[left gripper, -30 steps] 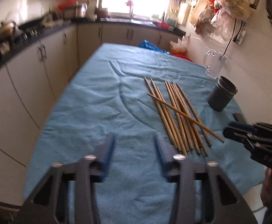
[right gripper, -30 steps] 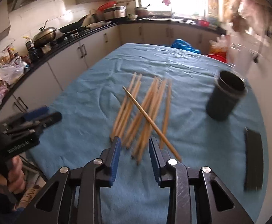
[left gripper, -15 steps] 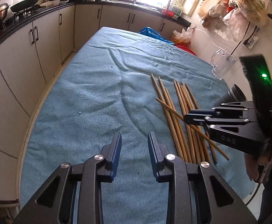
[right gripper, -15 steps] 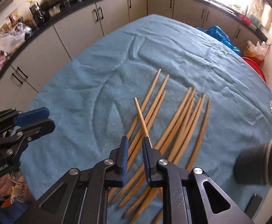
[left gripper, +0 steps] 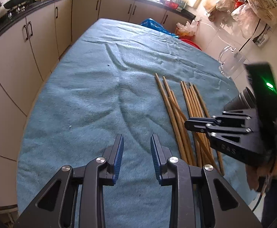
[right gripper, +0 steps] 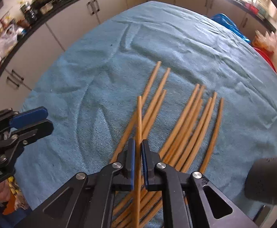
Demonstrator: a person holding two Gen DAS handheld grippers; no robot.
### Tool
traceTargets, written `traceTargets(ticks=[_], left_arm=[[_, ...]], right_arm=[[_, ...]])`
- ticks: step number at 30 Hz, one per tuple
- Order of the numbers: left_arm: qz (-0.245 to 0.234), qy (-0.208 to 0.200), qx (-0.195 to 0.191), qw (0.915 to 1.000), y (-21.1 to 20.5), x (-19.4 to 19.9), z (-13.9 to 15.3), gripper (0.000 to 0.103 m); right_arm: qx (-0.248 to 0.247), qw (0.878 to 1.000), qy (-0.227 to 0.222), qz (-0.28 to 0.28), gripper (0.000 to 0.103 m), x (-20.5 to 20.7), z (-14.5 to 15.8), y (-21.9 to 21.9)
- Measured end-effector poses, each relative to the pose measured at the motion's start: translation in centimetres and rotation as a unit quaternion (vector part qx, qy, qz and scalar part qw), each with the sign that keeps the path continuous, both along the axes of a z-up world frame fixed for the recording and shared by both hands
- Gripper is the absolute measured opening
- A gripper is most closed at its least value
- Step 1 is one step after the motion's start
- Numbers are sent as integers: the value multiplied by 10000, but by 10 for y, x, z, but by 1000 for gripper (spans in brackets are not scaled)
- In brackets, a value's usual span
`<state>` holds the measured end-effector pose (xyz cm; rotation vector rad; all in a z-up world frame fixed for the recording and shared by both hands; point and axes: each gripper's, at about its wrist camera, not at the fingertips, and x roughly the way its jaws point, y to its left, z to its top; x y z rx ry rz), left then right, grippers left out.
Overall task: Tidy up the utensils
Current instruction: 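Lower the right gripper onto one chopstick and close on it, then lift the chopstick upright with the right gripper and carry it over the grey cup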
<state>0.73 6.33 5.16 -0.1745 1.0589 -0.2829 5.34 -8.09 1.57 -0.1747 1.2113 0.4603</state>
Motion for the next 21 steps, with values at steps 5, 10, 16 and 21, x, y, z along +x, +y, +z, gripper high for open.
traceTargets(ticks=[5, 10, 16, 21], left_arm=[[-70, 225, -18, 9997, -20, 30, -4, 28], [-152, 447, 63, 9989, -51, 63, -12, 28], [-81, 601, 478, 9970, -84, 96, -23, 24], [24, 587, 832, 9948, -97, 107, -31, 10]], right_arm=[[448, 9970, -365, -513, 7, -13, 23, -27], [777, 9875, -918, -1020, 7, -41, 54, -58], [980, 9788, -1295, -1250, 7, -71, 78, -84], [1096, 9757, -1352, -1330, 7, -77, 82, -101]])
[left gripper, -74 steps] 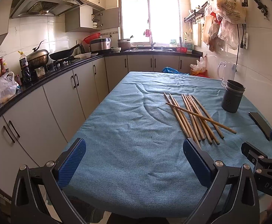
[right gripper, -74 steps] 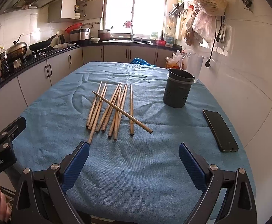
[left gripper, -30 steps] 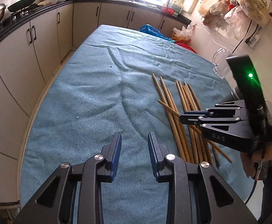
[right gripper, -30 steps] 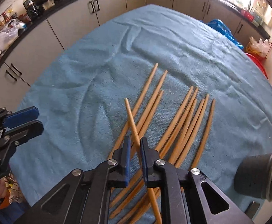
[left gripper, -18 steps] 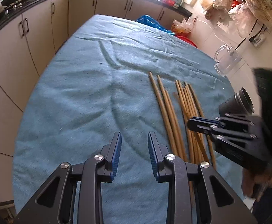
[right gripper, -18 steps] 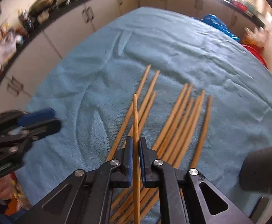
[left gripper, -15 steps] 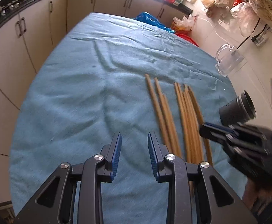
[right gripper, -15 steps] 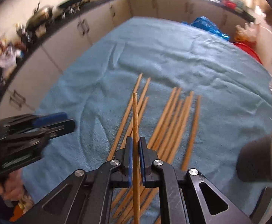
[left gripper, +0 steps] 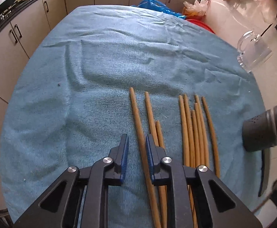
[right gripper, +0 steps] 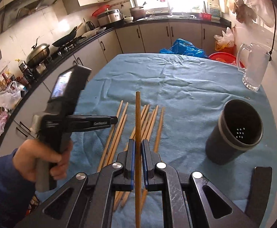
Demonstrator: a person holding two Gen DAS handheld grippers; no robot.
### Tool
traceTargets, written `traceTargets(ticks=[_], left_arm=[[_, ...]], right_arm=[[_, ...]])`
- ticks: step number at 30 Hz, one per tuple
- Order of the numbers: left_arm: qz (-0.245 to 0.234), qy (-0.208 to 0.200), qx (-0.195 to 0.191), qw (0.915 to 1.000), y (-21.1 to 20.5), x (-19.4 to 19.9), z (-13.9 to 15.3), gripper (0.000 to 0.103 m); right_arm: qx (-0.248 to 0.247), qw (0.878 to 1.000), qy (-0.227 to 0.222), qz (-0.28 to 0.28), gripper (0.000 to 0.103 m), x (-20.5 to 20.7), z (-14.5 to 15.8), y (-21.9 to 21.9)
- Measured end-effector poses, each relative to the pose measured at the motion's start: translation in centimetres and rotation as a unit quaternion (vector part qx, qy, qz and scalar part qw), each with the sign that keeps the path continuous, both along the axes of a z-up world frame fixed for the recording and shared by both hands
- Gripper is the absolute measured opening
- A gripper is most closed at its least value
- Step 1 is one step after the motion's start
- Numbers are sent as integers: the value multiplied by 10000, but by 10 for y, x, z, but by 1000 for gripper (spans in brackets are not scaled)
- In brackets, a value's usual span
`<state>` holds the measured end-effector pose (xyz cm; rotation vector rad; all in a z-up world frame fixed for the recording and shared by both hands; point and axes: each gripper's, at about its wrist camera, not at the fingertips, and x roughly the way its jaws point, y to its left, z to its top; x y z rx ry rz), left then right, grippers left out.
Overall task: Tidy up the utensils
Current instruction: 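Lift the chopstick upright with the right gripper and carry it over the grey cup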
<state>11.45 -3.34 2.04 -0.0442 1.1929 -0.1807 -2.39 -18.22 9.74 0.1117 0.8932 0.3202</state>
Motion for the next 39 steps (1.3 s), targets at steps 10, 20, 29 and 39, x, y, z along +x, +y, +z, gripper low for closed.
traceTargets(ticks=[10, 20, 29, 39], left_arm=[[-5, -810, -235, 9964, 5, -23, 22, 6], [-198, -2172, -691, 9735, 22, -103, 115, 6], [-368, -2342, -1273, 9631, 20, -117, 155, 6], [-700, -2645, -1487, 9503, -37, -119, 185, 6]], right_arm=[[198, 9992, -233, -259, 7, -12, 10, -23], [543, 9936, -695, -705, 7, -38, 31, -48], [689, 9876, -1022, -976, 7, -58, 51, -67], [800, 9797, -1372, -1223, 7, -73, 69, -91]])
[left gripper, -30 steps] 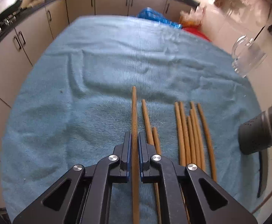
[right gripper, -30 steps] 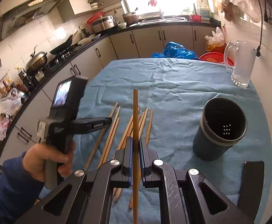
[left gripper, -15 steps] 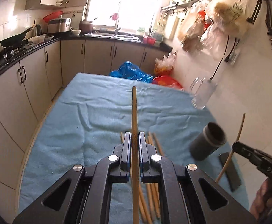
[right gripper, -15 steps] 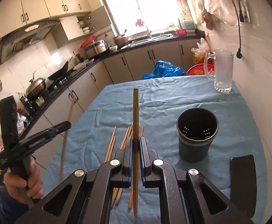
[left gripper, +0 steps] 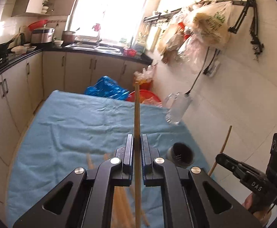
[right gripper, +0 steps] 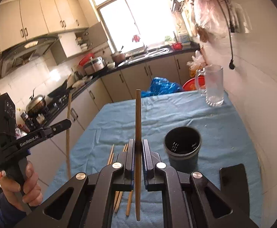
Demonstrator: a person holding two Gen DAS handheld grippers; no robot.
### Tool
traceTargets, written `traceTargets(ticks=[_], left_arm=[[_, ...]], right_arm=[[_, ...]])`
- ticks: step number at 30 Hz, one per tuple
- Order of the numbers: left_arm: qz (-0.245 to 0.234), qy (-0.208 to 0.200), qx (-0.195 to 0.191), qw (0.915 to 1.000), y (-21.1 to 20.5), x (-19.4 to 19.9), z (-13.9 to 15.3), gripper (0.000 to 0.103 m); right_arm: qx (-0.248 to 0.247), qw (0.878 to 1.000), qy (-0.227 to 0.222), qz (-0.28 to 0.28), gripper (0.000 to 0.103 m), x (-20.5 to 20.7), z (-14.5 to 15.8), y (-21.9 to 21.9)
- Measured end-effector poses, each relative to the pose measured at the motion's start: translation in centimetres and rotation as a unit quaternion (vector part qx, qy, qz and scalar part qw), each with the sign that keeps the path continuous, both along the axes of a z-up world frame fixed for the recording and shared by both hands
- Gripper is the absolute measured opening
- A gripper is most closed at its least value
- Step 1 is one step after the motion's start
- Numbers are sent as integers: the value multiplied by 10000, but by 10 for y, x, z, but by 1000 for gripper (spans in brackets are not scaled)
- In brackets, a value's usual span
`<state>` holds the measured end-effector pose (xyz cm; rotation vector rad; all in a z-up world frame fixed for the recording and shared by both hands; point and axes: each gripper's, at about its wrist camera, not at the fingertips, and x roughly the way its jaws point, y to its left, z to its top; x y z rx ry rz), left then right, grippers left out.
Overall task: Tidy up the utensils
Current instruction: 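Lift the chopstick upright with the right gripper and carry it over the grey cup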
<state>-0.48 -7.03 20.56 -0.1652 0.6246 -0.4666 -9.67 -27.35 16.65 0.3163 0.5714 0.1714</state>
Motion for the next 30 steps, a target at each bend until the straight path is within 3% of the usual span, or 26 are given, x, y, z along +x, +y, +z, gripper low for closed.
traceTargets(ticks=[7, 17, 21, 30], left_arm=[[-206, -351, -180, 9990, -62, 16, 36, 6], [-374, -350, -229, 9984, -131, 63, 57, 6], [-453, -157, -139, 9988, -148, 78, 38, 6], [-435, 399, 249, 9979, -159, 95, -27, 6]], right_arm=[[144, 9977, -450, -486, 7, -2, 30, -39], [137, 9916, -819, -988, 7, 27, 63, -84], [219, 9913, -759, -1057, 7, 48, 59, -96], [333, 9951, 126, -925, 8, 92, -7, -101]])
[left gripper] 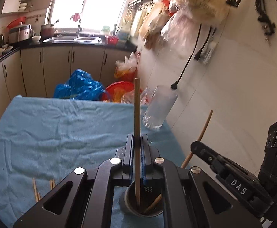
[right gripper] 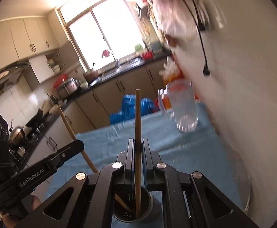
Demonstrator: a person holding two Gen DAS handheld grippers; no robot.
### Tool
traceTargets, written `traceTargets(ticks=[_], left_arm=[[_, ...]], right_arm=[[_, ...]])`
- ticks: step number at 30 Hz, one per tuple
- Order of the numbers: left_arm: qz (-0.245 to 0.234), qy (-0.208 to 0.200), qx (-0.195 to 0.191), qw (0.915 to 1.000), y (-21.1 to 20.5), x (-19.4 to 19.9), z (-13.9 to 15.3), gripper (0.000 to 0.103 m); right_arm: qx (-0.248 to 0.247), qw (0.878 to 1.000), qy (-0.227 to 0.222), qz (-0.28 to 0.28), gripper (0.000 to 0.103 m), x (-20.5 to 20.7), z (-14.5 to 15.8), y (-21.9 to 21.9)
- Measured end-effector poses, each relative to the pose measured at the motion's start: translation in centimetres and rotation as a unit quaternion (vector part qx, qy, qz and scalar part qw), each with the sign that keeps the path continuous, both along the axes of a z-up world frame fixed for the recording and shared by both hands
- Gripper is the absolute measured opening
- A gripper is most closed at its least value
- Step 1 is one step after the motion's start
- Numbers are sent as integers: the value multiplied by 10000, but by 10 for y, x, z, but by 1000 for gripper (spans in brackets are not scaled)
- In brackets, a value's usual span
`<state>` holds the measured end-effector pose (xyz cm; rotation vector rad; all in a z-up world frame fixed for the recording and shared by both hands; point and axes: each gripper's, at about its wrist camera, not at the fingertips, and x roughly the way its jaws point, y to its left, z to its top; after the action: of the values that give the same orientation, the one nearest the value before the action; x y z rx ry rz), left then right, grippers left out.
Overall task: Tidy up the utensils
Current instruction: 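Lift the chopstick upright with the right gripper and carry it over the grey cup, then lower the chopstick into the grey cup and open the right gripper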
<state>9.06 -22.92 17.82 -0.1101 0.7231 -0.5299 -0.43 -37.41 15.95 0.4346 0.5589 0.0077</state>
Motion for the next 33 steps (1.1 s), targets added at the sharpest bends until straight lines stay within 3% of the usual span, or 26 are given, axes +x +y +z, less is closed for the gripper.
traceTargets(ticks=[6, 10, 11, 12, 14, 16, 21, 33], left_arm=[[-32, 162, 144, 9998, 0, 3, -21, 7], [-27, 100, 223, 9997, 1, 1, -22, 8], [-26, 98, 241, 9997, 2, 1, -21, 15], [-4, 108, 249, 9996, 3, 0, -20, 31], [35, 74, 184, 9998, 6, -2, -17, 40], [62, -22, 198, 9998, 9, -6, -13, 40], [108, -89, 121, 9998, 19, -12, -3, 40], [403, -437, 173, 9981, 71, -55, 11, 54]], right_arm=[[-30, 9990, 433, 127, 8, 16, -31, 5], [-130, 9987, 486, 124, 9, 17, -31, 9], [-155, 9986, 496, 133, 9, 17, -31, 9], [-182, 9985, 497, 132, 11, 16, -30, 11], [-233, 9985, 489, 99, 30, 14, -27, 10], [-290, 9987, 426, 43, 43, 10, -23, 11], [-383, 9988, 314, -28, 44, -2, -11, 10], [-1031, 9938, 75, -403, 71, -59, 12, 30]])
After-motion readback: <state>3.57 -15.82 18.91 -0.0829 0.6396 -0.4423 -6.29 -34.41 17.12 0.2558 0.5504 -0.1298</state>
